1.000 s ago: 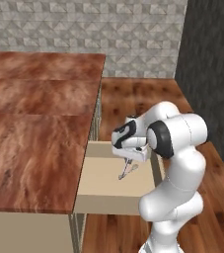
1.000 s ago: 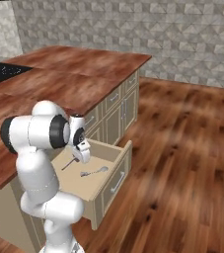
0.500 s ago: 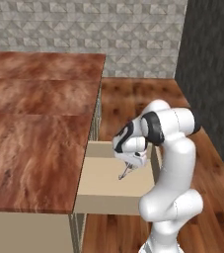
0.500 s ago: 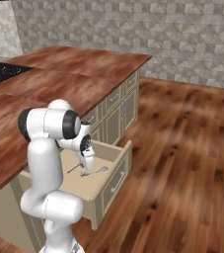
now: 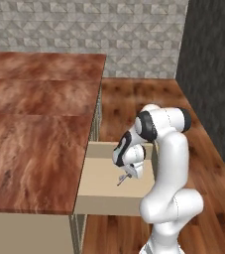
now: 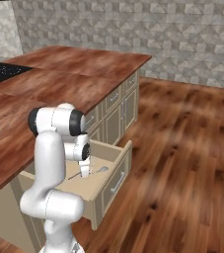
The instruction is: Organize the utensils by type. Pick up the wooden spoons from the counter and place them in the open cabinet. Then pick up the metallic utensils from the counter and place them in the open drawer.
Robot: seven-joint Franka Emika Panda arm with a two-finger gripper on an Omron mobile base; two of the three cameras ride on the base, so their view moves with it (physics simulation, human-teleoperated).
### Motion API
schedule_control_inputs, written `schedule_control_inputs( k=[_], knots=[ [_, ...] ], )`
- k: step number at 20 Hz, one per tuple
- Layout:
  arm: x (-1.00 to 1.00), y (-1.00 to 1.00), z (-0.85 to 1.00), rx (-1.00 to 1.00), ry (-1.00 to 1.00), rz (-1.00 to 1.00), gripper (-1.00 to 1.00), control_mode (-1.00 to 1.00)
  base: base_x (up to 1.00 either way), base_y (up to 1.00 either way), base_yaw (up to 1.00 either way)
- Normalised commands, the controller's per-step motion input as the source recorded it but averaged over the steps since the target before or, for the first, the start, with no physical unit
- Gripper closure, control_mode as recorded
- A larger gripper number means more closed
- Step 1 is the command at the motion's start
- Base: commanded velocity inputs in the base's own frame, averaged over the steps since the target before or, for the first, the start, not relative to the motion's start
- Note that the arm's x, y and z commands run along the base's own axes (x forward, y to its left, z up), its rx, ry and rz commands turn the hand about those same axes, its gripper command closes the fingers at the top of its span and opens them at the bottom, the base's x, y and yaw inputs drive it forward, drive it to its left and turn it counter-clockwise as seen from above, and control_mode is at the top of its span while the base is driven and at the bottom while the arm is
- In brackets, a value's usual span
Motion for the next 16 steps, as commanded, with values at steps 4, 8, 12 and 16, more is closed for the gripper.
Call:
schedule_control_inputs(
  k=[4,8,12,16],
  knots=[
    [0.13,0.00,-0.51,-0.01,0.09,-0.35,1.00,-1.00,0.00,0.00,0.00],
    [0.25,-0.02,-0.35,0.00,0.02,-0.29,1.00,-1.00,0.00,0.00,0.00],
    [0.32,-0.07,-0.27,0.00,0.01,-0.22,1.00,-1.00,0.00,0.00,0.00],
    [0.10,-0.04,-0.33,-0.01,0.00,-0.16,1.00,-1.00,0.00,0.00,0.00]
  ],
)
